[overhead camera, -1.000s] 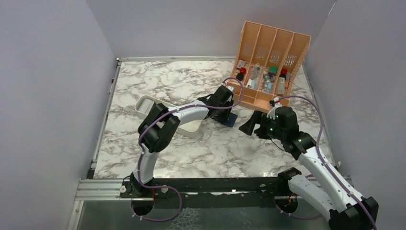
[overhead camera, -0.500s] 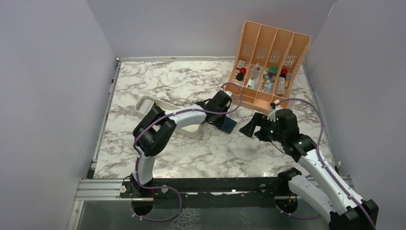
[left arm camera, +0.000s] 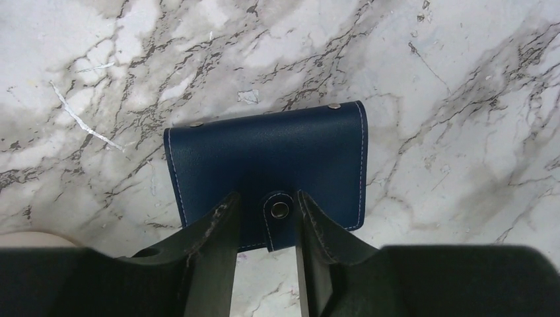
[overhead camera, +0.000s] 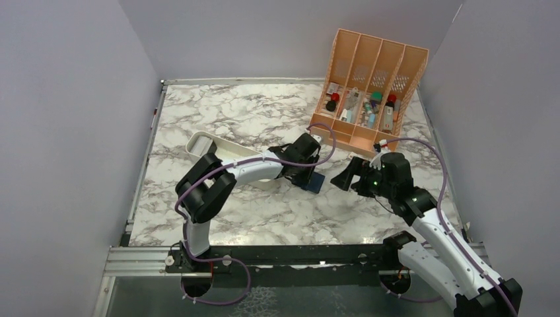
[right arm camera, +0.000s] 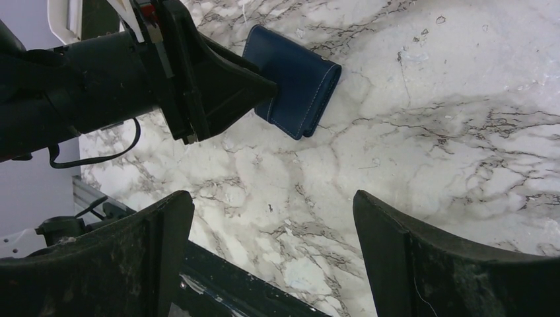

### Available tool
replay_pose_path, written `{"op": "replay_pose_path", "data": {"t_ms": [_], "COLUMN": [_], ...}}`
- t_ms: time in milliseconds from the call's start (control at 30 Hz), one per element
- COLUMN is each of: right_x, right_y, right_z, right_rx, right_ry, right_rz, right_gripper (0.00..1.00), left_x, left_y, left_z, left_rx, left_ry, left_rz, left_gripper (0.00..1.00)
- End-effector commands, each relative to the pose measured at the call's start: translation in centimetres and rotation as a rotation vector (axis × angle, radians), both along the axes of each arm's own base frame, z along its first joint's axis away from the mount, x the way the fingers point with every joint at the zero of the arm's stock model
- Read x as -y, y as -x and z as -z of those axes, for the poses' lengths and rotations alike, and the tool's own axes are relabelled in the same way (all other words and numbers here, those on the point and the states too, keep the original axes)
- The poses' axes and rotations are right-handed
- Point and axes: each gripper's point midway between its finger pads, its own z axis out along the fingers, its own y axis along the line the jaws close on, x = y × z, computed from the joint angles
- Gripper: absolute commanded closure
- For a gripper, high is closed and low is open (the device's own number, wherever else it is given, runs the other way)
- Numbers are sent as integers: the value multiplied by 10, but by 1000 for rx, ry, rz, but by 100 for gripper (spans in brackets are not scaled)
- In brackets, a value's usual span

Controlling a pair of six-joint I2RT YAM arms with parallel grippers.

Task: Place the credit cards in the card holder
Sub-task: Move the card holder to the center of the board, then open the card holder at the center of the board.

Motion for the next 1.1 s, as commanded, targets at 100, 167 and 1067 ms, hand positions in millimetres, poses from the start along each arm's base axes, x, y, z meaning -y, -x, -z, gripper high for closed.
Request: {"op": "replay_pose_path", "data": {"t_ms": [100, 167, 1067], "right_x": [4, 4, 5], "right_y": [2, 1, 4], "right_z": [0, 1, 7], "right_rx": [4, 3, 25], "right_ry": [5, 5, 30], "right_rz": [9, 12, -16], "right_gripper": [5, 5, 5], "left_x": [11, 10, -11], "left_y": [7, 10, 14], "left_z": [0, 3, -10], "left_rx": [-19, -27, 121], "left_ry": [3, -5, -165], "left_rz": [38, 32, 1], "left_gripper": [59, 59, 100]}}
